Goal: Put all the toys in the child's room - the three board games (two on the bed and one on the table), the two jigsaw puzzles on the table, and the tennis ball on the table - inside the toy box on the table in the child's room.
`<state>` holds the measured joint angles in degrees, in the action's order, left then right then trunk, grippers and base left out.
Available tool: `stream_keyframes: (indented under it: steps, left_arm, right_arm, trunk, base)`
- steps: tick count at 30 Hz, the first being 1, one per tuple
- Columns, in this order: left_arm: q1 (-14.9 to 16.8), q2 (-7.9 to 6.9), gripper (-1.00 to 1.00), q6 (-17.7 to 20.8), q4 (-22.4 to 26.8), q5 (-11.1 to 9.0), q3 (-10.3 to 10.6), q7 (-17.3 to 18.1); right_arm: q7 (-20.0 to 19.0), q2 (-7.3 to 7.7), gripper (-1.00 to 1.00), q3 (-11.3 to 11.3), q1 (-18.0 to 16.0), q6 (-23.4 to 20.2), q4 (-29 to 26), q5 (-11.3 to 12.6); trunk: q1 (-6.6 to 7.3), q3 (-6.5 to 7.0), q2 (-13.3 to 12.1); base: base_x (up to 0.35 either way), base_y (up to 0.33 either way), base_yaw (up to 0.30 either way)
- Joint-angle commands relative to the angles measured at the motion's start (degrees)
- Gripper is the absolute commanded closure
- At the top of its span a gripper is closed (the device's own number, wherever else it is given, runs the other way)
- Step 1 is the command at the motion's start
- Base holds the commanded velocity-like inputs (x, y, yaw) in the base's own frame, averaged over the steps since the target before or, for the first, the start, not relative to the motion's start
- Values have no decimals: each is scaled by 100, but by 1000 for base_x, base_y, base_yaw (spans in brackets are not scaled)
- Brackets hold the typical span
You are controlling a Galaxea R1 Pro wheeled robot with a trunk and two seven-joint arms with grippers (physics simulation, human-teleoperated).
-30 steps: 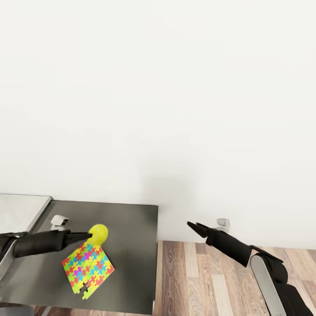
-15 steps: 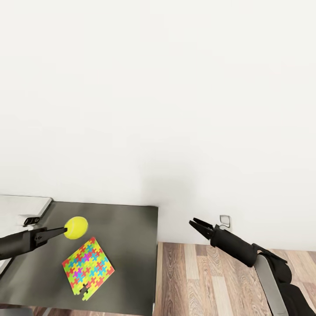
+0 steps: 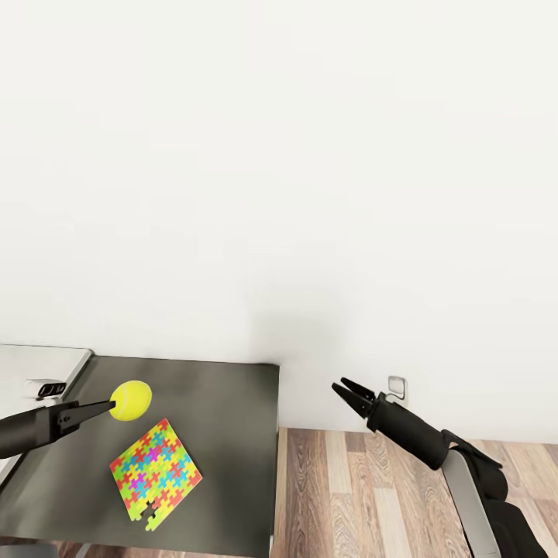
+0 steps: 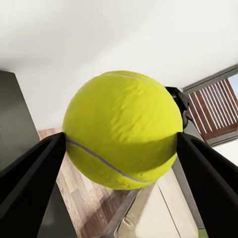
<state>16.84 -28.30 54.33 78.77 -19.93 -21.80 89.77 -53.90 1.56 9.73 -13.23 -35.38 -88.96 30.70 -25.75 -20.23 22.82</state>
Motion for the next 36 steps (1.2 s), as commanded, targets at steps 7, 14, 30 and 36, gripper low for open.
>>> stream_keyframes:
  steps: [7, 14, 30, 36]
  left_arm:
    - [3, -6, 100, 60, -1, 6, 1, 23]
    - [5, -8, 100, 60, -2, 6, 1, 23]
    - [3, -9, 100, 60, -2, 6, -4, 23]
    - [3, -9, 100, 60, -2, 1, -7, 23]
  right_arm:
    - [2, -4, -100, 3, -4, 105, -7, 32]
    - [-1, -11, -100, 3, -4, 114, -8, 34]
    - [-6, -4, -100, 3, -4, 119, -16, 33]
    - [-23, -5, -100, 3, -4, 129, -17, 39]
  trunk:
    - [-3, 39, 10]
    - [-3, 100, 10]
    - [-3, 115, 10]
    - [-3, 150, 10]
  base:
    - [0, 0, 0]
    - [0, 0, 0]
    - [0, 0, 0]
    - [-65, 0, 0]
